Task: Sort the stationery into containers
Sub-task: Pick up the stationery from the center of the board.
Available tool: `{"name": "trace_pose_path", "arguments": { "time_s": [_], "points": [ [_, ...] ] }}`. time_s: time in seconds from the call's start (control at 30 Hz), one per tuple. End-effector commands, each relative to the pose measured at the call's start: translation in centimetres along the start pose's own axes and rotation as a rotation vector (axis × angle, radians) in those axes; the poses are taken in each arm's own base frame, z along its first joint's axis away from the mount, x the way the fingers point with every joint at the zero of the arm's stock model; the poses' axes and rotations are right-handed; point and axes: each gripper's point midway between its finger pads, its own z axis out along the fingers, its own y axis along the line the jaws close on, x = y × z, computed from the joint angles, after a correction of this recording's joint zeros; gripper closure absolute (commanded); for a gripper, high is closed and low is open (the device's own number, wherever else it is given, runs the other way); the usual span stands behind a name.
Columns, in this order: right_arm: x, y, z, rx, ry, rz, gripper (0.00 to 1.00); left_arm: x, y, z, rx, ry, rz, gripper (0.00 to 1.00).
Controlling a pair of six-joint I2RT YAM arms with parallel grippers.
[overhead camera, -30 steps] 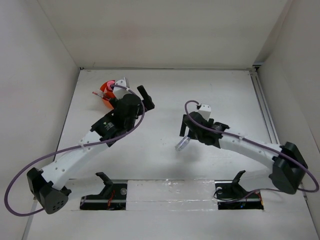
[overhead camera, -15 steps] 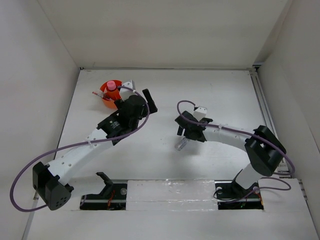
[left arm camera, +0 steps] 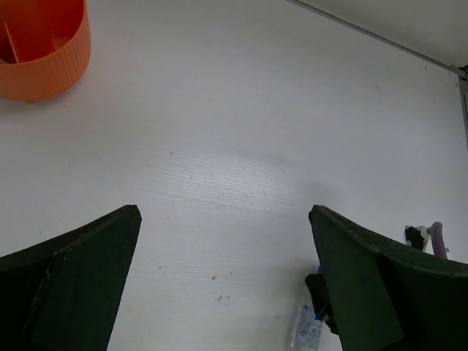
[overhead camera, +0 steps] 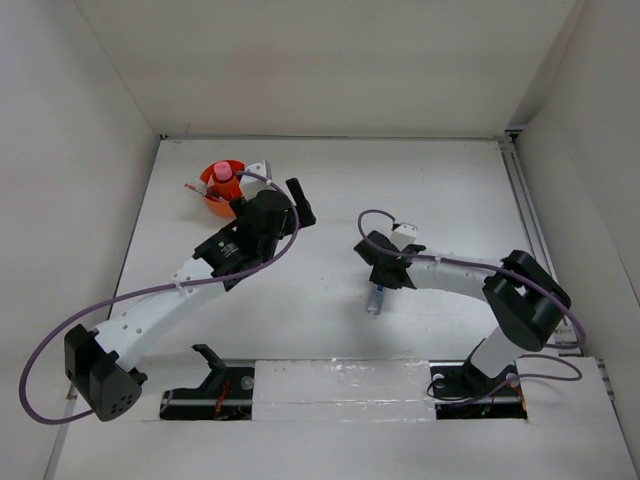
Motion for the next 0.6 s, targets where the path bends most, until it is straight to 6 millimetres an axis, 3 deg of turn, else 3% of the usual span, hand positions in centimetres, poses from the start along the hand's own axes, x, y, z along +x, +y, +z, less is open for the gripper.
{"name": "trace_pose_path", "arguments": {
  "time_s": [0.0,0.03,0.07,0.1,0.27,0.33,0.37,0.43,0.47,0.53,0.57],
  "points": [
    [0.9,1.1,0.8,-0.039,0.032,0.032,0.74,-1.2,-0.5,-0.8,0.036,-0.039,-0.017,0.00],
    [1.0,1.2,0.7,-0.044,0.040,0.032,0.74,-1.2,-0.5,-0.8,0.036,-0.038,-0.017,0.00],
    [0.9,1.4,0.7,-0.052,0.035,0.028,0.90,-1.2,-0.5,-0.8,0.036,-0.038,-0.017,0.00],
    [0.6,1.2,0.9,-0.046,0.034,0.036,0.99,-0.8,-0.6,-0.5,0.038,-0.025,-0.011,0.00],
    [-2.6,2.3,-1.0,-0.153,-0.031,0.050,1.00,0.2,-2.2,-0.8,0.131,0.026,-0.010,0.00],
    [-4.7,2.7,-2.3,-0.196,-0.093,0.052,1.00,0.6,-3.1,-1.4,0.203,0.046,-0.003,0.00],
    [-6.6,2.8,-4.0,-0.242,-0.145,0.042,1.00,0.5,-4.1,-1.4,0.255,0.041,0.000,0.00],
    [-9.6,2.3,-5.5,-0.272,-0.238,0.060,1.00,1.8,-5.4,-2.1,0.356,0.091,-0.002,0.00],
    [-11.4,1.9,-7.4,-0.314,-0.296,0.082,1.00,1.4,-6.2,-2.6,0.407,0.080,-0.006,0.00],
    [-14.2,1.3,-9.2,-0.365,-0.384,0.066,1.00,2.0,-7.7,-3.4,0.498,0.114,-0.007,0.00],
    [-15.0,1.1,-10.0,-0.393,-0.417,0.056,1.00,3.4,-7.8,-3.2,0.528,0.151,0.002,0.00]
  ]
}}
